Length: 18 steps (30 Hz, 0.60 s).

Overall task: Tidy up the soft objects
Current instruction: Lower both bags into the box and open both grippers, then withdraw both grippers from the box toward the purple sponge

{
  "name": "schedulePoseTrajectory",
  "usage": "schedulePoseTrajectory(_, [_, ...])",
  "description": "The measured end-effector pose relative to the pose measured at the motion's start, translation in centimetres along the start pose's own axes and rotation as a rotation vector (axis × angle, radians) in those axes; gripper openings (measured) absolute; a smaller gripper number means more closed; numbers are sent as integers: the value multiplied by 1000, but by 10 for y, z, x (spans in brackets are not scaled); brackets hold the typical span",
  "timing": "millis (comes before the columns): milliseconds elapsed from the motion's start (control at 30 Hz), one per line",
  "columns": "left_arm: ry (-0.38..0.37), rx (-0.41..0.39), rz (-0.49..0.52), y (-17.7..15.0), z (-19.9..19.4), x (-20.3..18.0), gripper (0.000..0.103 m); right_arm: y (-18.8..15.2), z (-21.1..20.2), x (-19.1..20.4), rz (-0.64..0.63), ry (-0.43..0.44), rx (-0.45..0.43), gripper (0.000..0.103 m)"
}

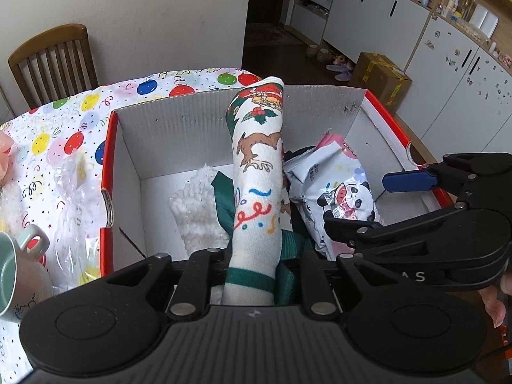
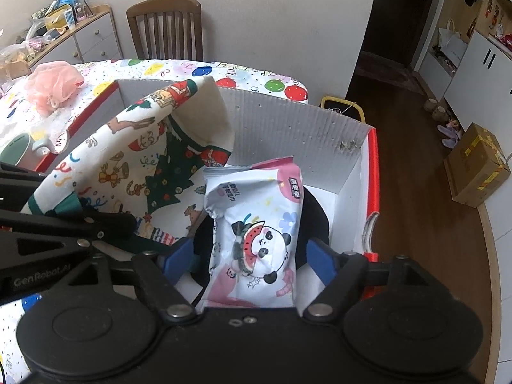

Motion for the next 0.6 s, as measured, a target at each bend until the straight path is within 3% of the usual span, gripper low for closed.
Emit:
schedulePoseTrajectory(100, [2, -2, 3, -3, -3, -1, 18, 0, -7, -1, -3, -3, -9, 80])
schedulePoseTrajectory(200, [11, -7, 9, -4, -7, -2, 27, 1, -13, -2, 0, -4, -20, 80])
schedulePoseTrajectory(300, [16, -14, 16, -5, -10, -3, 40, 2, -20, -5, 11, -6, -27, 81])
schedulePoseTrajectory(367, [25, -24, 12, -6, -13, -1, 58, 2, -24, -8, 25, -10, -37, 81])
schedulePoseTrajectory(433, [32, -37, 5, -5, -17, 2, 65, 2, -30, -11, 45, -7, -54, 81])
schedulePoseTrajectory(600, [3, -74, -6, -7, -33, 2, 68, 3, -48, -10, 62, 16, -98, 84])
Point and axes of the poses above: each gripper's, at about its wrist camera, not at the fingertips, and z roughly the way its jaws point, x to its left, y to its top, the point moved 9 cm from there along z, roughly the way its jaws point, and after that the axes turned 1 degree about -x, right-handed, at the moved point
